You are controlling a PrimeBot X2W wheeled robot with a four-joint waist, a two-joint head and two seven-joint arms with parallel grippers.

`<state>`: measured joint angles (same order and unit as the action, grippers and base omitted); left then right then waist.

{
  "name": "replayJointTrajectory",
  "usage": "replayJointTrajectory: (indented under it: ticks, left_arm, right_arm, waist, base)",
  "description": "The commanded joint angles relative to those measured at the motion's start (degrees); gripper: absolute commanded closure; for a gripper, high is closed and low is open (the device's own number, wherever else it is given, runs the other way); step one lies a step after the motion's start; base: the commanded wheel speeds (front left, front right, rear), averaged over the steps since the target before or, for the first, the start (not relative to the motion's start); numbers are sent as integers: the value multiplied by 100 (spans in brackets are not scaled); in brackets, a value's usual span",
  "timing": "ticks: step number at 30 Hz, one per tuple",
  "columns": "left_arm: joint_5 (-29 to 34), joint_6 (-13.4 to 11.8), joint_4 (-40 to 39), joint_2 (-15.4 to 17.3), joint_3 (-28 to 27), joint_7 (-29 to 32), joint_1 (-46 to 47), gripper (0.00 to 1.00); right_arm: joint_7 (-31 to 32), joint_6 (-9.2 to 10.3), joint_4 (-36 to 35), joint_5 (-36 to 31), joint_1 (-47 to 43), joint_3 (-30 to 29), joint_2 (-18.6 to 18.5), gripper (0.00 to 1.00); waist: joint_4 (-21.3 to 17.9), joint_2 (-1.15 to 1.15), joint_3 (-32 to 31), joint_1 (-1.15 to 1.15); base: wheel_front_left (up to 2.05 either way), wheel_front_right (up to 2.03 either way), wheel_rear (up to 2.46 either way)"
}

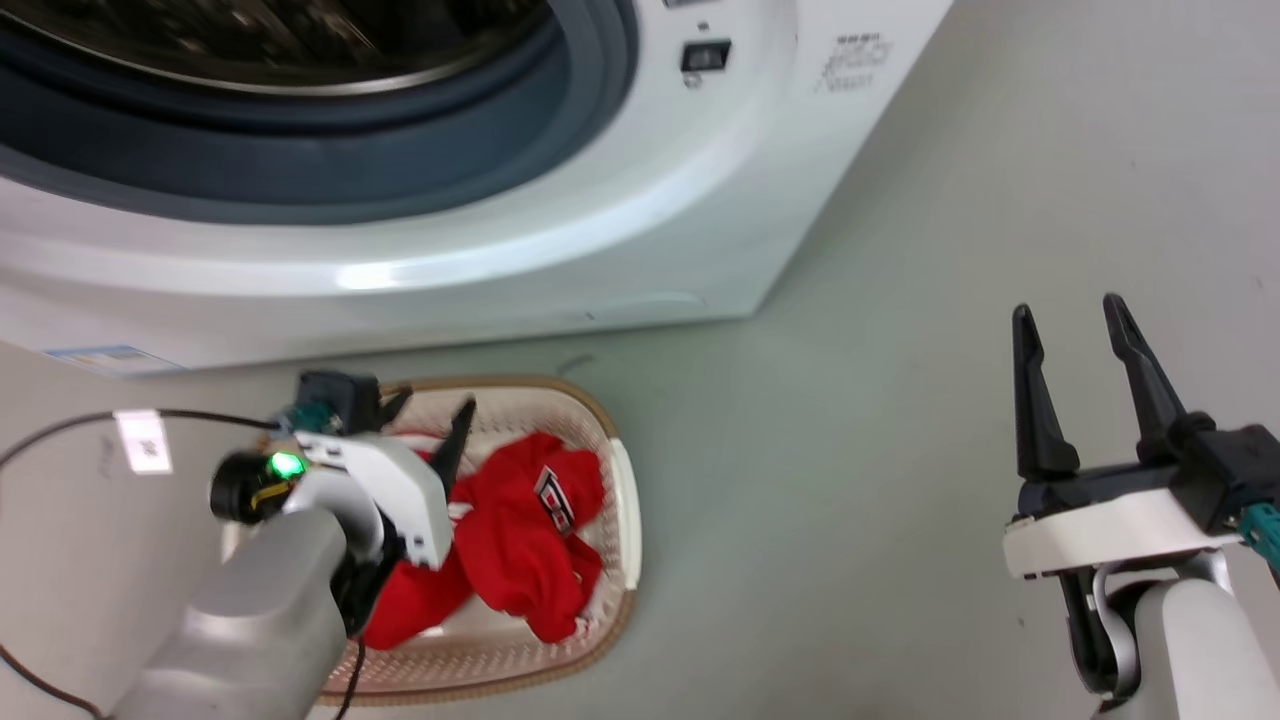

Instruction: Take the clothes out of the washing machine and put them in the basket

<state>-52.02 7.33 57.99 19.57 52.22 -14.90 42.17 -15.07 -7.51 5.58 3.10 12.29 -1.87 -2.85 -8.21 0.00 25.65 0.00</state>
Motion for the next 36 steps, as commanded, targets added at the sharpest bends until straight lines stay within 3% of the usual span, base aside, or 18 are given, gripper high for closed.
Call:
replayJointTrajectory:
  ticks: [1,14,21,28,36]
  left_arm:
    - [99,-64,-208,78,-197,-37,-100,0]
    - [1877,-752,-3090,267,-2709,-30,-1955,0]
    - [2888,-1030,-4453,-38,-3642,-30,-3156,0]
    - [3548,-1053,-5261,-536,-4294,-31,-4064,0]
    - [4020,-684,-5389,-1051,-4901,-31,-4572,0]
  right_arm:
    - [-15,4,19,-49,-99,-35,-6,0]
    - [-15,4,121,-142,-713,-319,-4,0]
    - [-15,4,80,-222,-950,-321,-6,0]
    - [-15,4,12,-102,-1240,-367,-4,0]
    - [-14,4,-88,152,-1639,-346,-4,0]
  waist:
    - [335,0,-503,0]
    - [854,0,-1698,0]
    - [979,0,-2064,0]
    - [1001,0,-2317,0]
    - [987,0,-2571,0]
  base:
    - [0,0,0]
    - [0,0,0]
    - [0,0,0]
    - [0,0,0]
    - [0,0,0]
